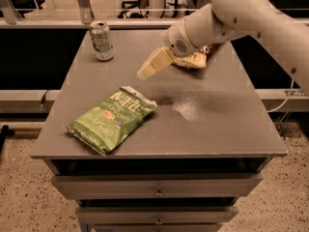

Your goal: Pick 7up can

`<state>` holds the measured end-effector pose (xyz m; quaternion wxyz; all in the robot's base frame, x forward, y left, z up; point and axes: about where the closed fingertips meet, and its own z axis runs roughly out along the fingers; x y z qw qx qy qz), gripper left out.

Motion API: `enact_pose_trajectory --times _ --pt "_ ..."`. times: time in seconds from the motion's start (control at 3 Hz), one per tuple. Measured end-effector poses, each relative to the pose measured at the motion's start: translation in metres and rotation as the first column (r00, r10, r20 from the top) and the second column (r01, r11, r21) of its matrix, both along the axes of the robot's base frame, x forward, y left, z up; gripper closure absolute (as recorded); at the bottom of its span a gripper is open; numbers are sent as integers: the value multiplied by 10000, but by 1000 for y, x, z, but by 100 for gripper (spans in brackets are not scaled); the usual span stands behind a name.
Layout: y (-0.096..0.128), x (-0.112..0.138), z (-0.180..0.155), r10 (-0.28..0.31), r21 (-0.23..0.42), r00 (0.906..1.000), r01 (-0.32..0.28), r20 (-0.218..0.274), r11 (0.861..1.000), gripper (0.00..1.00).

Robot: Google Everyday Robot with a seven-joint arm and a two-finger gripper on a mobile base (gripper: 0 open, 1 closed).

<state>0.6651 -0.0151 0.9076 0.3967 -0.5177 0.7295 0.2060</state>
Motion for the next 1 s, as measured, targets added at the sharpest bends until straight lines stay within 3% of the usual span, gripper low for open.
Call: enact_pose_trajectory --times 0.33,0.67,1.0 --pt "22 14 4 153 654 9995 -171 293 9977 0" --pt "54 43 9 279 1101 9957 -376 881 9932 0" --pt "76 70 6 289 1283 9933 -433 1117 9908 0"
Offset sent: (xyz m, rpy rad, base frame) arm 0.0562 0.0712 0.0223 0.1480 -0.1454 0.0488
